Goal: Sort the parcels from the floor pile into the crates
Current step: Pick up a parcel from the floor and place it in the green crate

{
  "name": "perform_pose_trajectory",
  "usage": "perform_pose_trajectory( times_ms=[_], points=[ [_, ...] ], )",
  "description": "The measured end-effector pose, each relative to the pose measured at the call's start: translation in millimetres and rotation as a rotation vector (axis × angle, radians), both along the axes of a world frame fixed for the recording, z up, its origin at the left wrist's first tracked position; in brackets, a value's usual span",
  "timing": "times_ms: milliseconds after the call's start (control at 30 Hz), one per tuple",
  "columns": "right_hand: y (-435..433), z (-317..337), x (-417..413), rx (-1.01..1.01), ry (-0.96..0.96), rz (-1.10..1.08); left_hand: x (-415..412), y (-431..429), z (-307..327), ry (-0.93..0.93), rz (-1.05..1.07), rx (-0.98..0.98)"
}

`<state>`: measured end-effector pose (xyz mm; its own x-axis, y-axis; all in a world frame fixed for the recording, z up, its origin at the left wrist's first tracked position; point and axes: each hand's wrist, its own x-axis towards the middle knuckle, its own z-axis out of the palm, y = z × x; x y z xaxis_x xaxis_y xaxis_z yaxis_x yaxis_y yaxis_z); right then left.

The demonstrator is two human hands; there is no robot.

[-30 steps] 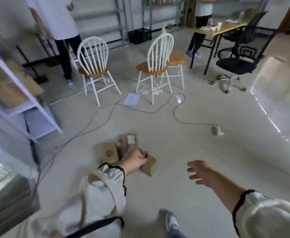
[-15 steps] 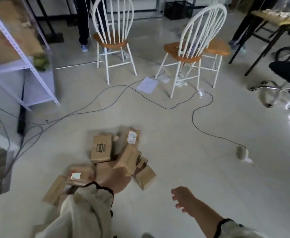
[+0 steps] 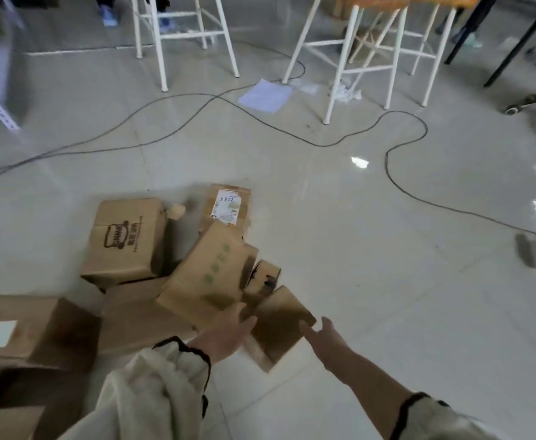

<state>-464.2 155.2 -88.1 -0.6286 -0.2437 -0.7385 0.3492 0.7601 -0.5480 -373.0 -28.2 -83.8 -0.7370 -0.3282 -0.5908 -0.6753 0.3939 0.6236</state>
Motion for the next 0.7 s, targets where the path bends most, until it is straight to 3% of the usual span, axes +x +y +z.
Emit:
perform_pose_trajectory(
  times_ms=[133, 333, 533, 700],
  points=[
    [-10.7, -43.6, -27.3, -0.081, 0.052, 0.113, -15.9, -9.4, -47.8, 0.039, 0.052, 0.097],
    [28.9, -41.9, -29.6, -0.197, -0.082, 0.056, -13.7, 12.8, -54.9, -0.002, 0.201, 0.417],
    [100.6, -49.5, -24.6, -0.290, -0.146, 0.022, -10.0, 29.7, -82.4, -0.099, -0.077, 0.454],
    [144.0, -88.2, 0.1, -0.169, -0.030, -0.079, -17.1, 55.0, -119.4, -0.171, -0.150, 0.396]
  ],
)
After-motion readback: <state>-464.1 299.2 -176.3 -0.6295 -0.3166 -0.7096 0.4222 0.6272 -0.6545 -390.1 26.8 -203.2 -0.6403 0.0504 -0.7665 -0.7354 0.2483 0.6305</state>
